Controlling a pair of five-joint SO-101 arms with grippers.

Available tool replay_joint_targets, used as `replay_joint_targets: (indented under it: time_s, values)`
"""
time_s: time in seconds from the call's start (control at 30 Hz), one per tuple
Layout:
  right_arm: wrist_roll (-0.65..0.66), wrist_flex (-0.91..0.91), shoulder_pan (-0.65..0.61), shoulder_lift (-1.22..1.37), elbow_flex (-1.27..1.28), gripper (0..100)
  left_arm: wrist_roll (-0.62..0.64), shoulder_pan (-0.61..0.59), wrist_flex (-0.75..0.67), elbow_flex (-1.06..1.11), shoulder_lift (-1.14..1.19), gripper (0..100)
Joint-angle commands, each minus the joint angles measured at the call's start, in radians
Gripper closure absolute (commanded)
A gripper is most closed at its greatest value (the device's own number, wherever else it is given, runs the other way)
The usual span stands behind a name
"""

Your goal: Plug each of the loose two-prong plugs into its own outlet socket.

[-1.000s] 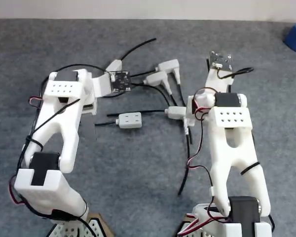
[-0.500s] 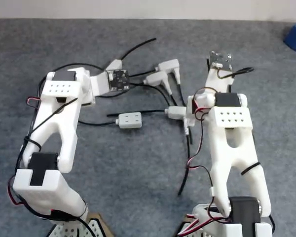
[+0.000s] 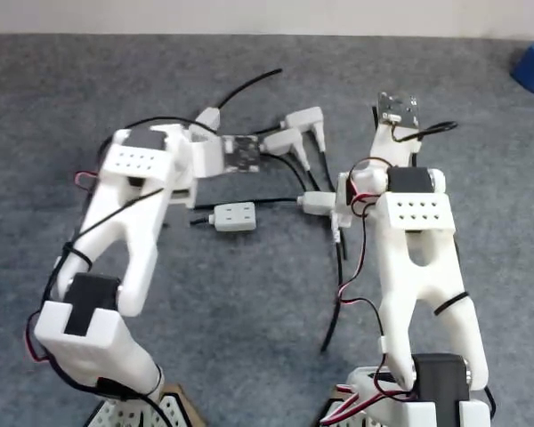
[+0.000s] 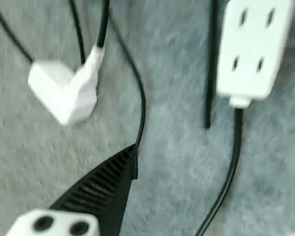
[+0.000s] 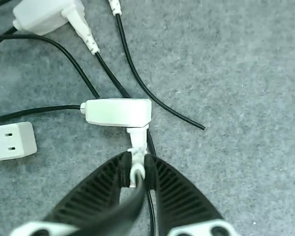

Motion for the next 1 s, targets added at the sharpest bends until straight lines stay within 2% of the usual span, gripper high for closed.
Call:
replay_joint_targets:
  time_s: [0.0, 0.23, 0.73, 0.83, 0.97]
  values:
    - [0.008, -0.002, 0.012, -0.008, -0.050, 99.2, -0.104, 0.105, -0.009, -0.042, -0.045, 40]
    - [0.008, 0.004, 0.012, -0.013, -0.050, 99.2, 0.074, 0.176, -0.178, -0.042, 0.073, 40]
    - [0.029, 0.004, 0.013, -0.018, -0.050, 99.2, 0.081, 0.162, -0.209, -0.194, 0.315, 41]
    - [0.029, 0.004, 0.013, -0.016, -0.050, 99.2, 0.081, 0.160, -0.209, -0.185, 0.315, 50]
    - [0.029, 0.004, 0.013, -0.016, -0.050, 99.2, 0.081, 0.165, -0.207, -0.185, 0.315, 73]
